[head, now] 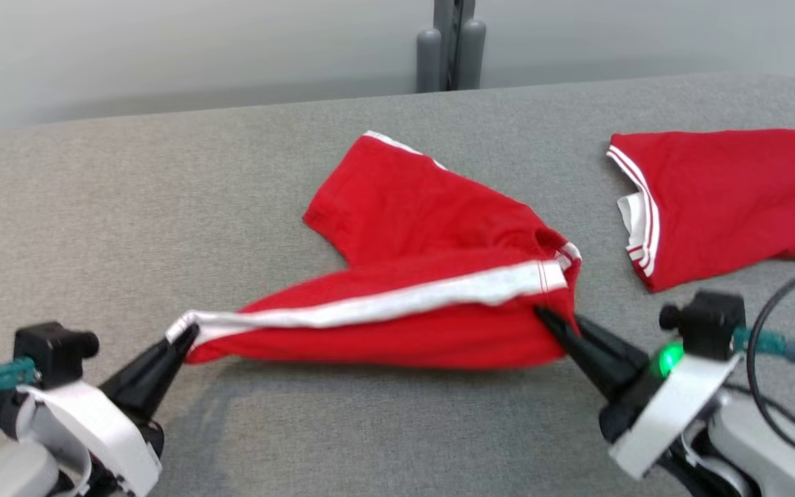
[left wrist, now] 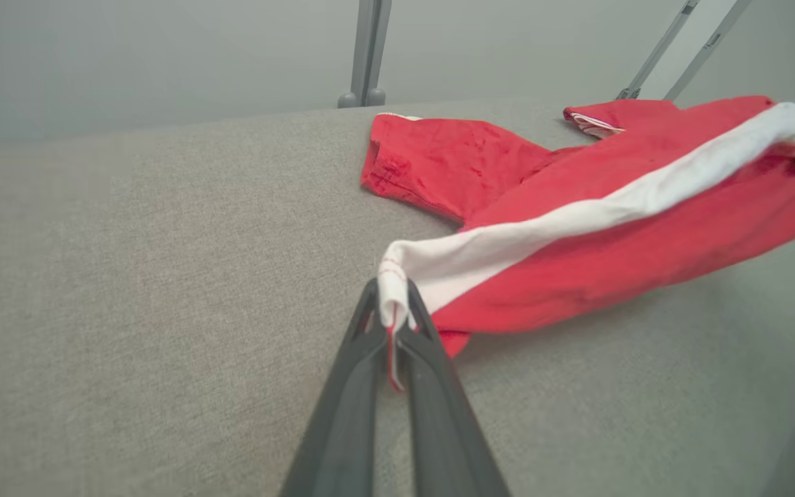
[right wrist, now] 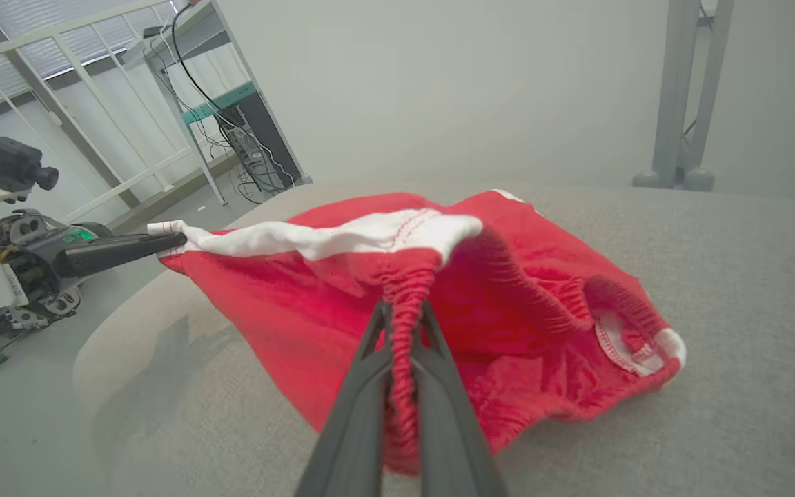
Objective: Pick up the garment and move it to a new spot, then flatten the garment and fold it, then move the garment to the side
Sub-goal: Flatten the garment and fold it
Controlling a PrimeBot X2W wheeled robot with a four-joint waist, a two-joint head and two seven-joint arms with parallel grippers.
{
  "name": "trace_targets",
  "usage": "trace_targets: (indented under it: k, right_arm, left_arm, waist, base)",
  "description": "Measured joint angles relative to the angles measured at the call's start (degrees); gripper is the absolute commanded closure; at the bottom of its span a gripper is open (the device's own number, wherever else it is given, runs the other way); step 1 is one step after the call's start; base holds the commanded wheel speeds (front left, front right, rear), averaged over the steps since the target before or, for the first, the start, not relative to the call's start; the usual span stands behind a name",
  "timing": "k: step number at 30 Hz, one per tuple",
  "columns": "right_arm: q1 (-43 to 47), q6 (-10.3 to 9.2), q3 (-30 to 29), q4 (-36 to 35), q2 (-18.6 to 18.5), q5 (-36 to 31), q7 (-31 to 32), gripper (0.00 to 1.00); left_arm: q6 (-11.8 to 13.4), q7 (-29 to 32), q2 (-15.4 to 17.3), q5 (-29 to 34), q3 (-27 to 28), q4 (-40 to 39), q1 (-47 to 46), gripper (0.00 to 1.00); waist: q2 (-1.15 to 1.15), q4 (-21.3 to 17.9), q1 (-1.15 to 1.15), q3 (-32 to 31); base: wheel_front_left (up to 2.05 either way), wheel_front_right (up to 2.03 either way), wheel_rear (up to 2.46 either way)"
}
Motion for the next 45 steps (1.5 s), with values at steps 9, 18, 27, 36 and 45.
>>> trace_targets:
  k: [9, 18, 27, 36, 45]
  right_arm:
    - [18.72, 0.01, -11.40, -6.35, -1.54, -5.56, -0.01, 1.00]
    - [27.00, 0.05, -17.42, -10.50, 0.49, -8.39, -0.01, 1.00]
    - [23.90, 0.05, -19.64, -10.92, 3.85, -6.20, -0.05, 1.00]
    - [21.85, 0.05, -24.76, -9.22, 10.37, -6.53, -0.05, 1.00]
    - [20.16, 0.05, -27.21, -7.65, 15.83, -7.86, -0.05, 1.00]
  left_arm:
    - [5.02, -1.20, 2.37, -3.01, -0.20, -9.04, 8.99, 1.00]
    - [6.39, -1.76, 2.03, -1.34, 1.77, -13.14, 10.97, 1.00]
    - [2.00, -1.03, 1.11, 0.54, 4.10, -10.17, 3.89, 1.00]
    - [-6.27, 7.33, -0.21, 0.43, 4.48, -0.13, -8.33, 1.00]
    - [-8.13, 17.28, -1.38, -3.69, -0.54, 4.89, -18.85, 1.00]
  waist:
    - [0.00, 2.07, 0.00, -2.03]
    - [0.00, 1.94, 0.00, -2.29]
    - [0.00, 0.11, 0.00, 0.34]
    - [0.00, -3.75, 0.00, 5.42]
    - [0.00, -9.21, -0.01, 8.95]
  base:
    - [0.00, 0.00, 0.00]
    - [0.00, 0.00, 0.00]
    - [0.00, 0.00, 0.00]
    - [0.00, 0.00, 0.00]
    - [0.00, 0.00, 0.00]
